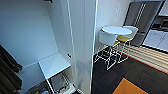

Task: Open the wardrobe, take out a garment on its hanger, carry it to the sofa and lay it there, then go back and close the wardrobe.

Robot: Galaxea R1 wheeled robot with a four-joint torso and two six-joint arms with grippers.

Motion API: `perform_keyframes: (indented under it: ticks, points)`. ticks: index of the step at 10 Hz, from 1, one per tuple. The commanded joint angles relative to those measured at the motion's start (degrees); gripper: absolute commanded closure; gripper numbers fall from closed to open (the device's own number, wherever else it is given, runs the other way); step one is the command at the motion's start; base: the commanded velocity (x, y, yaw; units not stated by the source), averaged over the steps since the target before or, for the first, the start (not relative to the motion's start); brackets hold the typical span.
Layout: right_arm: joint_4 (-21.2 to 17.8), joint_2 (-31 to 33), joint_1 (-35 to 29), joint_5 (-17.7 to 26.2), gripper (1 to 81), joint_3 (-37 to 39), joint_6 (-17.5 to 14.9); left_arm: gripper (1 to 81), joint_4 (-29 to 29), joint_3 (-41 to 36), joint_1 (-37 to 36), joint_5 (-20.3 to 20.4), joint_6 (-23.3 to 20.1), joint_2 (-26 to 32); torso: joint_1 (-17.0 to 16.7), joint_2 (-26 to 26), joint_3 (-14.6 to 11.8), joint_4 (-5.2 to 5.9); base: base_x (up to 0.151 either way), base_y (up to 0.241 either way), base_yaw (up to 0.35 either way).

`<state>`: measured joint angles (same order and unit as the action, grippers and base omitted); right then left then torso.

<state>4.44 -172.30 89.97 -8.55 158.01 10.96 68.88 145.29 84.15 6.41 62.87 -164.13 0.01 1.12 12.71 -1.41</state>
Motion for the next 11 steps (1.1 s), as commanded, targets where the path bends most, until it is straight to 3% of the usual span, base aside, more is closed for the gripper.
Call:
perform_keyframes:
  ticks: [1, 11]
  points:
    - [0.1, 0.3, -1.1, 3.6, 1.0, 0.1, -0.1, 1.0, 0.8, -0.2, -1.6, -2.0, -0.1, 0.3, 0.0, 0.0, 0.0, 0.00, 0.000, 0.000, 0.306]
    - [0.1, 0.2, -0.9, 3.6, 1.0, 0.0, -0.2, 1.0, 0.8, -0.2, -1.6, -2.0, -0.3, 0.1, 0.0, 0.0, 0.0, 0.00, 0.000, 0.000, 0.305]
